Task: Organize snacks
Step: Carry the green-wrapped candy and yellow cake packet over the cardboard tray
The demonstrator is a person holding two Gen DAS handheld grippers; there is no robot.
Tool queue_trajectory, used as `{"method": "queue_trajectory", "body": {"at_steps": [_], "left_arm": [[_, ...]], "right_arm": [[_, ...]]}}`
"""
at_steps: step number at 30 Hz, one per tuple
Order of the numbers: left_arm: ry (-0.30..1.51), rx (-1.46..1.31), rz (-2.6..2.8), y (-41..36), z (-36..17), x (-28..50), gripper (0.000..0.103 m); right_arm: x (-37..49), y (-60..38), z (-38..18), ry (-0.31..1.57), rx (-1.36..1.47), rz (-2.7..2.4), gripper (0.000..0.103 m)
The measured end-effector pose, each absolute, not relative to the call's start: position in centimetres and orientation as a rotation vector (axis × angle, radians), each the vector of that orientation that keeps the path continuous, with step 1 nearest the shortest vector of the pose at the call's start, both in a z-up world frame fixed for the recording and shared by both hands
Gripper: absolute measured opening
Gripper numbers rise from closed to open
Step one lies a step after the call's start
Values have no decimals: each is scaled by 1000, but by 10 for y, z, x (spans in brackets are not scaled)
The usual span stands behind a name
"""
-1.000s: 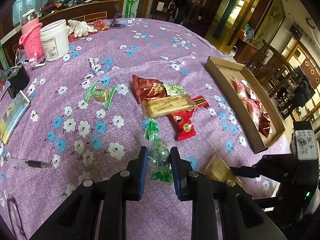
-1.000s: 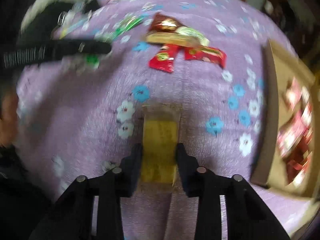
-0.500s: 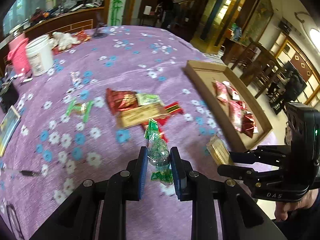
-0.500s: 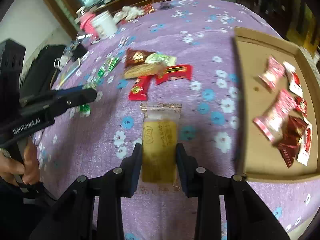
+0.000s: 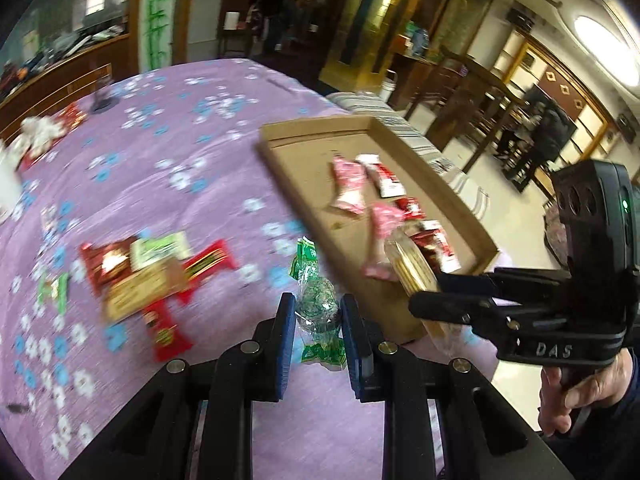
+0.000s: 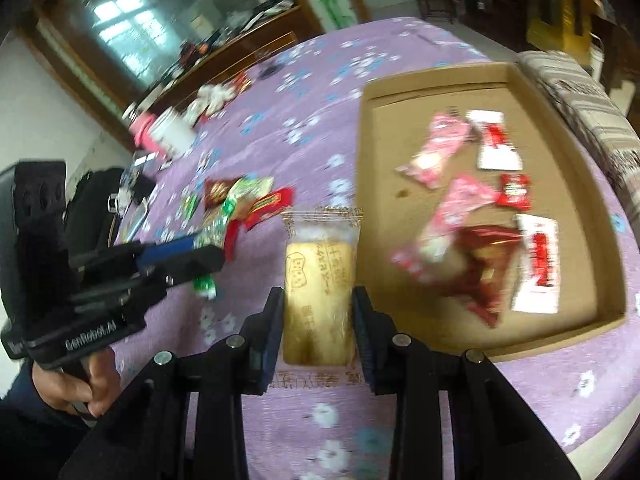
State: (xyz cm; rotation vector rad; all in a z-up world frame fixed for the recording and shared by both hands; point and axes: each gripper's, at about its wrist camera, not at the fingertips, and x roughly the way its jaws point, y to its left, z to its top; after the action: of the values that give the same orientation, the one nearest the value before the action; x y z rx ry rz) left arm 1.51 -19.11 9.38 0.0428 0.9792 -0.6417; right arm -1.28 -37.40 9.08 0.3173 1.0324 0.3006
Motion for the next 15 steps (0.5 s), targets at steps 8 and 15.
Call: {"method": "queue_trajectory", "body": {"at_steps": [8, 15], "left_arm": [[987, 84, -716, -254, 94, 24, 23], [1022, 94, -726, -288, 78, 30, 23]], "right_arm": [[-3, -430, 90, 1025, 390, 228, 32], [10, -461, 78, 1052, 418, 193, 33]]}}
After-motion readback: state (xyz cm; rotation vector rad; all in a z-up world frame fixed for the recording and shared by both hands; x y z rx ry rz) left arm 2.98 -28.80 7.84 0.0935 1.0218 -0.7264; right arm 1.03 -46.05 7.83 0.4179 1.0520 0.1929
